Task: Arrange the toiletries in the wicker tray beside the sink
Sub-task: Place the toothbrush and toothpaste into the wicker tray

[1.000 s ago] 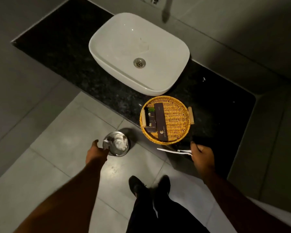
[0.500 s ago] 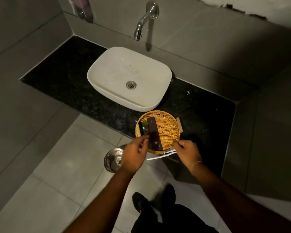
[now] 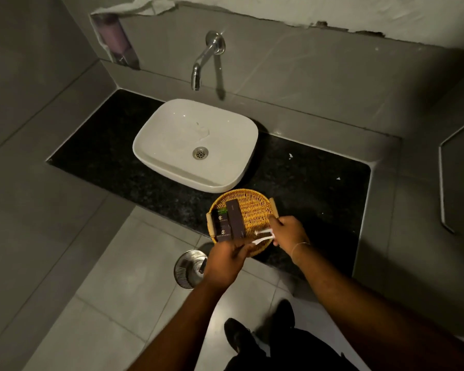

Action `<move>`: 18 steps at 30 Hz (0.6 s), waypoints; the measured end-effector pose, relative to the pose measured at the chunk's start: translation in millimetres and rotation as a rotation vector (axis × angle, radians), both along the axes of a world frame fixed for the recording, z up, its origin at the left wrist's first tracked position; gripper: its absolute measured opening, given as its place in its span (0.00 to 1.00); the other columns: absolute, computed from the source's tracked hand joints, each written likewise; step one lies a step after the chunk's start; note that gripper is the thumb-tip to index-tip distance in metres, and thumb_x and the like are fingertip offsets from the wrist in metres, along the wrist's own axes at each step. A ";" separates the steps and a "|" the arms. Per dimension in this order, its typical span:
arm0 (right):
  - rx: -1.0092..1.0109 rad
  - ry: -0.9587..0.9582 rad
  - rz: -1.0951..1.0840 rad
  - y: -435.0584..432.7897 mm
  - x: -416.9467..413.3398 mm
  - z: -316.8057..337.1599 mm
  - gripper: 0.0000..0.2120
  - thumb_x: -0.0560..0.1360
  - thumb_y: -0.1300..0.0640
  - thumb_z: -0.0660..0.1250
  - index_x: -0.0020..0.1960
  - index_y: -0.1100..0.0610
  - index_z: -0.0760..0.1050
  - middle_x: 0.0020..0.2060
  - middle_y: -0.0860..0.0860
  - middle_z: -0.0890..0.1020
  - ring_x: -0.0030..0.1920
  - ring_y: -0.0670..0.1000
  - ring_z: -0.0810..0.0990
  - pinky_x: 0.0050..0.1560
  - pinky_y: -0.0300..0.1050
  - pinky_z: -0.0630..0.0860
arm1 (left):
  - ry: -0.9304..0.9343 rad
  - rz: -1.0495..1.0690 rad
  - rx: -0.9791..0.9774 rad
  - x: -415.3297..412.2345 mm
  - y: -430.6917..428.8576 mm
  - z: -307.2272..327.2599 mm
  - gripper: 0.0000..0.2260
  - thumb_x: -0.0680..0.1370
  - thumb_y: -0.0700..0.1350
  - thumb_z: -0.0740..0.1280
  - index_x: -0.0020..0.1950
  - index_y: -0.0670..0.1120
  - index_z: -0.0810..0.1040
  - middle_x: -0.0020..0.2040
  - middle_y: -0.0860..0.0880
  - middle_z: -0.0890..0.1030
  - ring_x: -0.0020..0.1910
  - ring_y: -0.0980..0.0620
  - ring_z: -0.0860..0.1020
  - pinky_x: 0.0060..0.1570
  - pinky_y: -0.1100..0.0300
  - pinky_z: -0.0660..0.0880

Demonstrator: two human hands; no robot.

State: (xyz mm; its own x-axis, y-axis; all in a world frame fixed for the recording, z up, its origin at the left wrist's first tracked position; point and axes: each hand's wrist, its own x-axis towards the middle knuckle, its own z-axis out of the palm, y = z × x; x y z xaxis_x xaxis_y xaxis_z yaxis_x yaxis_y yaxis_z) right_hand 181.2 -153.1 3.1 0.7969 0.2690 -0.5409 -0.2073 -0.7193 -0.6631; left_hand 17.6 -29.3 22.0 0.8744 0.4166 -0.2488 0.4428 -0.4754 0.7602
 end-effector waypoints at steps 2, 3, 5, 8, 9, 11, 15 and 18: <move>0.047 0.102 -0.144 -1.0 11.8 -0.3 0.23 0.84 0.42 0.61 0.50 0.60 0.82 0.40 0.57 0.86 0.30 0.51 0.81 0.29 0.42 0.77 | 0.052 0.046 0.000 -0.4 0.5 -4.8 0.11 0.85 0.51 0.70 0.64 0.54 0.89 0.56 0.53 0.91 0.54 0.56 0.87 0.57 0.60 0.82; 0.066 0.132 -0.194 -3.5 17.8 -1.5 0.23 0.83 0.41 0.61 0.51 0.60 0.82 0.37 0.56 0.84 0.29 0.51 0.79 0.31 0.43 0.77 | 0.076 0.065 -0.012 -0.8 0.3 -9.0 0.09 0.85 0.50 0.70 0.61 0.53 0.90 0.52 0.53 0.91 0.49 0.61 0.86 0.52 0.64 0.81; 0.123 0.206 -0.251 -9.1 26.9 -4.9 0.23 0.83 0.40 0.62 0.53 0.60 0.82 0.33 0.54 0.79 0.29 0.50 0.75 0.33 0.44 0.76 | 0.109 0.123 -0.067 -2.3 -1.3 -17.2 0.08 0.85 0.47 0.71 0.58 0.50 0.90 0.47 0.53 0.89 0.43 0.67 0.83 0.45 0.73 0.75; 0.261 0.350 -0.298 -14.7 34.3 -7.5 0.19 0.80 0.43 0.69 0.54 0.61 0.80 0.32 0.53 0.79 0.30 0.49 0.77 0.36 0.44 0.79 | 0.113 0.290 -0.148 1.7 -3.3 -28.7 0.08 0.85 0.44 0.72 0.57 0.41 0.88 0.51 0.48 0.88 0.47 0.64 0.83 0.43 0.78 0.74; 0.297 0.381 -0.308 -16.3 36.1 -7.1 0.17 0.79 0.44 0.71 0.53 0.60 0.80 0.33 0.53 0.82 0.32 0.50 0.79 0.38 0.45 0.80 | 0.107 0.354 -0.176 5.2 -4.0 -31.6 0.09 0.85 0.44 0.72 0.57 0.40 0.88 0.52 0.46 0.89 0.49 0.57 0.85 0.44 0.76 0.76; 0.350 0.421 -0.313 -18.9 38.6 -7.8 0.15 0.76 0.47 0.76 0.52 0.58 0.81 0.41 0.54 0.87 0.39 0.50 0.84 0.41 0.46 0.81 | 0.109 0.478 -0.235 16.0 -4.4 -34.3 0.09 0.85 0.44 0.72 0.57 0.41 0.89 0.53 0.42 0.90 0.53 0.45 0.88 0.51 0.59 0.83; 0.347 0.407 -0.303 -20.4 40.4 -11.7 0.16 0.73 0.51 0.80 0.56 0.59 0.81 0.52 0.57 0.88 0.51 0.52 0.87 0.43 0.45 0.82 | 0.173 0.592 -0.401 42.2 0.1 -36.4 0.09 0.84 0.44 0.72 0.60 0.42 0.89 0.54 0.44 0.89 0.54 0.43 0.86 0.54 0.50 0.84; 0.344 0.399 -0.277 -14.7 39.7 -14.9 0.14 0.74 0.60 0.79 0.58 0.54 0.81 0.54 0.56 0.87 0.52 0.53 0.87 0.43 0.45 0.80 | 0.258 0.558 -0.408 60.0 3.4 -37.0 0.11 0.84 0.43 0.73 0.63 0.38 0.87 0.59 0.41 0.86 0.52 0.45 0.84 0.49 0.54 0.82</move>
